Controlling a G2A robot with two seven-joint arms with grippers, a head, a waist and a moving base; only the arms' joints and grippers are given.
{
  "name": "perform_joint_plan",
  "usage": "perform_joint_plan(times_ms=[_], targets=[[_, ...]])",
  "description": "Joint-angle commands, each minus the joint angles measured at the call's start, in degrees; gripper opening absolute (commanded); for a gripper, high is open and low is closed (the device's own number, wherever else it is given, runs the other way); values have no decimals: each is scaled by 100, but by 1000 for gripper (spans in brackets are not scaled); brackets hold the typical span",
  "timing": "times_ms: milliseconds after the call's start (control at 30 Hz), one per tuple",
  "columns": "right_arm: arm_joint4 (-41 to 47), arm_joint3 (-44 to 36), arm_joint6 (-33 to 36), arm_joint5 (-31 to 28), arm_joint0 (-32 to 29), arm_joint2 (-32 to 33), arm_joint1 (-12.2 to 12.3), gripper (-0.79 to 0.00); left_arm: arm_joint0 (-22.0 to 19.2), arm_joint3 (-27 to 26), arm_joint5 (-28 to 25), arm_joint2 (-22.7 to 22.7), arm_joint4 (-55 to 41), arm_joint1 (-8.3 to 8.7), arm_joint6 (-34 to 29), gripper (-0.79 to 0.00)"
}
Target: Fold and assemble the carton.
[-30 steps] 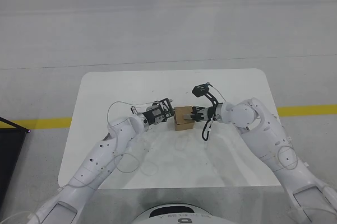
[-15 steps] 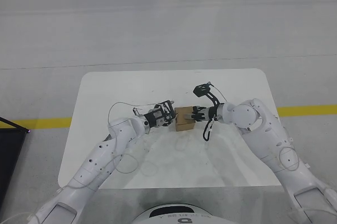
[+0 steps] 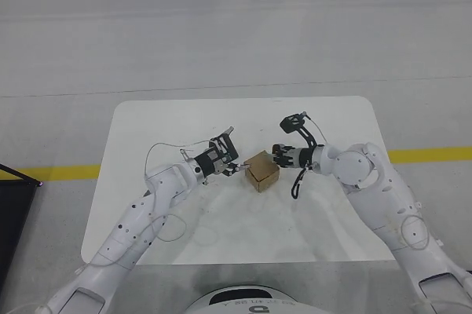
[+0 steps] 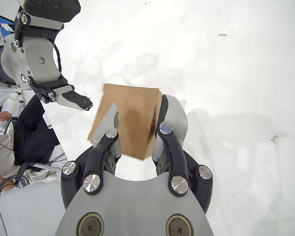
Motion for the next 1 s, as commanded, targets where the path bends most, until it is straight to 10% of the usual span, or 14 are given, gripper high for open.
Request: perform_joint_plan(times_ms=[0,133,200,967], targets=[[-54,-130,-68,23,-122,99,26,-526,47,23,-7,-60,-41,15,-19,0],[-129,-329,-140,92,-296,225,63,-594,129,76,47,-207,-150,45,17,0],[-127,-468,-256,-33,-385,285,77,-785,181,77,132,-324,-256,61,107,0],[-604,-410,-5,-344,-98,-345,11,-785,170,646,-32,-738,-2194,18,748,0]])
